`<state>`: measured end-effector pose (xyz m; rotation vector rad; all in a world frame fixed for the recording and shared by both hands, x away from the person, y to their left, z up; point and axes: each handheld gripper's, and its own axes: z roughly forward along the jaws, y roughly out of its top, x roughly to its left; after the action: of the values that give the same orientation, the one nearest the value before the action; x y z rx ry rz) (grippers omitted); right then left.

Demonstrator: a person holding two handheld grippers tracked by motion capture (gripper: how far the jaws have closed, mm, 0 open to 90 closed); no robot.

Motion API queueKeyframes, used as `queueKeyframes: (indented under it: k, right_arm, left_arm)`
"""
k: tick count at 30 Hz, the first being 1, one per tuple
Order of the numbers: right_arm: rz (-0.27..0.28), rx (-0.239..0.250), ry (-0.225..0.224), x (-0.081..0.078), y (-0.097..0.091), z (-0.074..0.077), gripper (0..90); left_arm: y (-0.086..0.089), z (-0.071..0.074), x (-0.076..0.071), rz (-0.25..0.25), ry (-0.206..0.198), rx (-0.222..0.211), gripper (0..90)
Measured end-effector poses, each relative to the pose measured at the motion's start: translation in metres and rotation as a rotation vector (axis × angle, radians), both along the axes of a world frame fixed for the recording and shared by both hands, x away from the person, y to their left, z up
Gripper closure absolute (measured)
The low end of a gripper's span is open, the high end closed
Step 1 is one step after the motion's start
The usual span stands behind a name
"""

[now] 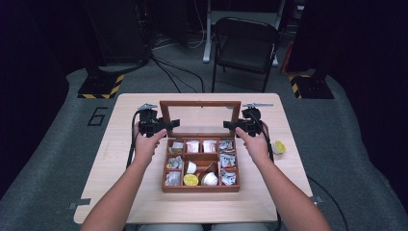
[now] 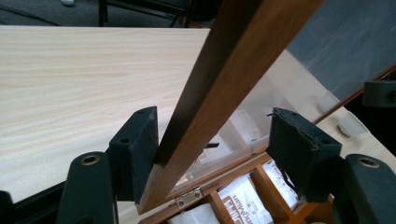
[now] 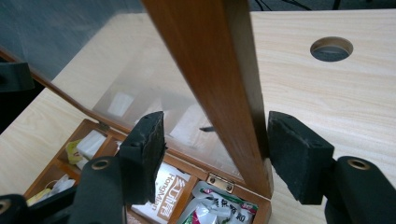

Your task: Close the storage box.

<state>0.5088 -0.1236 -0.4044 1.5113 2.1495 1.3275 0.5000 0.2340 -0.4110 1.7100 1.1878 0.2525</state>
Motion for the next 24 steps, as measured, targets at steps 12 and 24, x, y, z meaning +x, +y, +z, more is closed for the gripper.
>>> queueKeyframes:
  k: [12,24]
  right_arm:
    - [0.029,-0.003,-0.035,-0.019,-0.003,0.012,38.0]
    - [0.065,-0.012,-0.091,-0.037,-0.009,0.019,39.4]
  left_arm:
    - [0.007,0.01,-0.018,-0.025,-0.03,-0.025,33.8]
    - [0.011,0.017,-0.036,-0.06,-0.067,-0.016,34.2]
